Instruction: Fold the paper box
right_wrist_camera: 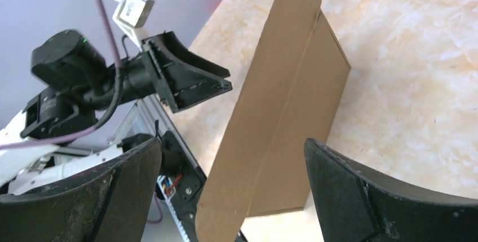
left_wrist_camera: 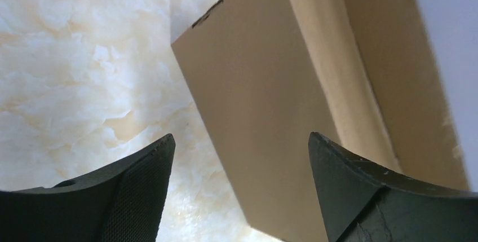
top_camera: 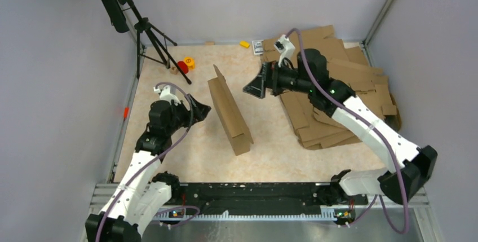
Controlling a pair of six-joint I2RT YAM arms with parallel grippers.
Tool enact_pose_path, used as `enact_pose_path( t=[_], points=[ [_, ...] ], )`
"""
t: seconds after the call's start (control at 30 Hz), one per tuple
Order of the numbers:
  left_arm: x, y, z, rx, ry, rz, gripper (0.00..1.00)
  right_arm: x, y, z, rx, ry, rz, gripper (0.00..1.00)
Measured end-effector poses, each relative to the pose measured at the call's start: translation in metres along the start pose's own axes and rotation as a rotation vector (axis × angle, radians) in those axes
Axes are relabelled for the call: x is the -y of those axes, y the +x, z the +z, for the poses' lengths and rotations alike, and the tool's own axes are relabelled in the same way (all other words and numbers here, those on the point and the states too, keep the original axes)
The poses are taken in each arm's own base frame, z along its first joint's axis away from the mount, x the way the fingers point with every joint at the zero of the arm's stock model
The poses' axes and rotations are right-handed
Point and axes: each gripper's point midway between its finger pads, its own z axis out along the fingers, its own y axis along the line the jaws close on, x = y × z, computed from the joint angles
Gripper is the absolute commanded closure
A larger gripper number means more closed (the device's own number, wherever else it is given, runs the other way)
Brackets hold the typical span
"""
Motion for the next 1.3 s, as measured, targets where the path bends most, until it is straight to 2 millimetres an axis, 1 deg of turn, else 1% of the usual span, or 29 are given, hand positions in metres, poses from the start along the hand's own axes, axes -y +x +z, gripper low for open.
enact_pose_path(
  t=[0.03, 0.1, 0.17, 0.27, 0.33, 0.4, 0.47, 0.53, 0.6, 0.77, 0.87, 0.93, 0.97, 1.03, 1.13, 1.23, 1.3],
  points=[
    [0.001, -0.005, 0.000, 0.019, 0.005, -0.009, 0.08, -0.003, -0.006, 0.008, -0.013, 0.025, -0.009, 0.05],
    [0.004, -0.012, 0.001, 0.046, 0.014, -0.019, 0.08, -0.006, -0.006, 0.020, -0.033, 0.068, -0.043, 0.05],
    [0.007, -0.020, 0.002, 0.068, 0.022, -0.022, 0.08, -0.012, 0.006, 0.029, -0.077, 0.117, -0.083, 0.06],
    [0.011, -0.031, 0.006, 0.089, 0.029, -0.026, 0.08, -0.018, 0.028, 0.044, -0.168, 0.191, -0.132, 0.12],
    [0.012, -0.038, 0.009, 0.101, 0.031, -0.029, 0.08, -0.015, 0.037, 0.059, -0.218, 0.237, -0.151, 0.12],
    [0.012, -0.045, 0.013, 0.114, 0.031, -0.031, 0.08, -0.008, 0.046, 0.073, -0.264, 0.286, -0.167, 0.10],
    [0.010, -0.049, 0.017, 0.123, 0.024, -0.037, 0.08, 0.003, 0.059, 0.083, -0.308, 0.336, -0.182, 0.05],
    [0.005, -0.054, 0.022, 0.131, 0.014, -0.044, 0.08, 0.009, 0.074, 0.088, -0.362, 0.377, -0.201, 0.04],
    [0.001, -0.058, 0.026, 0.139, 0.007, -0.053, 0.09, 0.009, 0.084, 0.091, -0.404, 0.413, -0.230, 0.03],
    [-0.004, -0.060, 0.033, 0.134, 0.008, -0.067, 0.09, 0.009, 0.098, 0.101, -0.464, 0.467, -0.283, 0.02],
    [-0.003, -0.063, 0.033, 0.143, 0.018, -0.063, 0.09, 0.015, 0.111, 0.098, -0.515, 0.491, -0.292, 0.02],
    [-0.004, -0.064, 0.033, 0.145, 0.018, -0.060, 0.09, 0.019, 0.116, 0.096, -0.538, 0.509, -0.296, 0.02],
    [-0.004, -0.064, 0.032, 0.145, 0.016, -0.059, 0.09, 0.020, 0.117, 0.096, -0.547, 0.516, -0.297, 0.03],
    [-0.005, -0.064, 0.032, 0.147, 0.013, -0.056, 0.09, 0.023, 0.120, 0.097, -0.564, 0.535, -0.306, 0.10],
    [-0.007, -0.065, 0.032, 0.149, 0.008, -0.052, 0.09, 0.028, 0.125, 0.098, -0.591, 0.559, -0.324, 0.26],
    [-0.008, -0.066, 0.030, 0.156, 0.004, -0.045, 0.09, 0.030, 0.129, 0.094, -0.619, 0.564, -0.349, 0.37],
    [-0.006, -0.068, 0.027, 0.164, 0.009, -0.038, 0.09, 0.031, 0.129, 0.092, -0.632, 0.559, -0.370, 0.39]
  ],
)
